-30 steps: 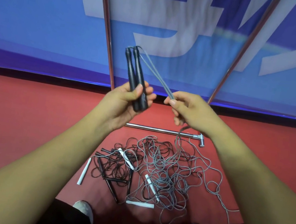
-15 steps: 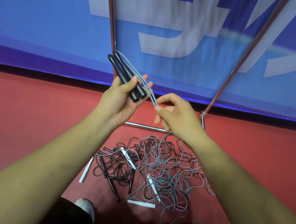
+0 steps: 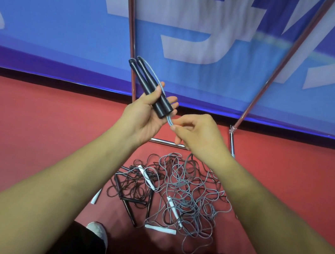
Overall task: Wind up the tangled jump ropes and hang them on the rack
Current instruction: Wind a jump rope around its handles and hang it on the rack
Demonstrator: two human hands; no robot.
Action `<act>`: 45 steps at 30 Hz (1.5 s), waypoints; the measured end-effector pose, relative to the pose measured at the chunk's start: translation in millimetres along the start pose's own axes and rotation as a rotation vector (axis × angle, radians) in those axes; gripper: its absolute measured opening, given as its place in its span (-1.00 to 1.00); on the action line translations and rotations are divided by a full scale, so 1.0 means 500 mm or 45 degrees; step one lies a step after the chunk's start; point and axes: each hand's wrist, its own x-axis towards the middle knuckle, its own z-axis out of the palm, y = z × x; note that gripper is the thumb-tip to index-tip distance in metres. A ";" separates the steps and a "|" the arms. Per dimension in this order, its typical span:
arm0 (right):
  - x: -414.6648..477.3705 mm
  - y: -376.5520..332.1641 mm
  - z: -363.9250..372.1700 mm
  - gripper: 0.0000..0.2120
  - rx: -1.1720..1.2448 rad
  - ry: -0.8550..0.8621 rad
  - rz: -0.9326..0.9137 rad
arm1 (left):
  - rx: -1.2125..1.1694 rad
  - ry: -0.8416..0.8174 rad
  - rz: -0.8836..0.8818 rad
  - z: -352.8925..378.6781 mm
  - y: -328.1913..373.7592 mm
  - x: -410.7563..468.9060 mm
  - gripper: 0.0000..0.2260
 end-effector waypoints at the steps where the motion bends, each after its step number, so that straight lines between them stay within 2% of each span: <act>1: 0.000 0.000 0.001 -0.90 0.007 -0.020 0.008 | 0.007 -0.013 -0.012 0.001 0.000 -0.001 -0.78; 6: -0.002 -0.002 0.003 -0.92 -0.081 0.010 -0.001 | -0.062 -0.048 0.024 -0.002 0.007 -0.004 -0.89; 9: -0.004 0.003 0.003 -0.90 -0.279 -0.044 0.026 | -0.012 0.014 0.117 -0.013 0.022 0.008 -0.94; 11: -0.011 0.006 0.005 -0.89 -0.288 -0.138 0.091 | 0.037 0.079 0.159 -0.026 0.031 0.019 -0.96; 14: -0.016 0.003 0.003 -0.96 -0.363 -0.154 0.091 | 0.124 0.181 0.194 -0.047 0.036 0.033 -0.89; 18: -0.020 -0.016 -0.005 -0.91 -0.272 -0.220 0.075 | 0.118 0.197 0.220 -0.061 0.041 0.040 -0.88; 21: -0.023 -0.023 -0.013 -0.88 -0.118 -0.286 0.076 | 0.014 0.158 0.158 -0.060 0.045 0.037 -0.90; 25: -0.026 -0.018 -0.016 -0.85 0.077 -0.247 0.154 | -0.081 0.168 0.184 -0.053 0.054 0.031 -0.93; 26: -0.027 -0.018 -0.015 -0.87 0.091 -0.234 0.191 | -0.060 0.177 0.213 -0.053 0.058 0.033 -0.88; 31: -0.028 -0.025 -0.020 -0.90 -0.067 -0.277 0.250 | 0.269 0.227 0.384 -0.057 0.067 0.035 -0.86; 35: -0.030 -0.034 -0.041 -0.89 -0.002 -0.282 0.202 | 0.873 0.210 0.443 -0.076 0.043 0.045 -0.92; 39: -0.022 -0.053 -0.085 -0.92 -0.288 -0.145 0.001 | 1.211 0.141 0.145 -0.077 0.011 0.032 -0.90; 42: -0.009 -0.041 -0.111 -0.93 -0.512 -0.015 -0.087 | 1.393 -0.072 -0.042 -0.063 -0.007 0.005 -0.89; 45: 0.005 -0.022 -0.143 -0.84 -0.634 0.081 -0.076 | 1.477 -0.339 -0.187 -0.047 -0.009 -0.020 -0.92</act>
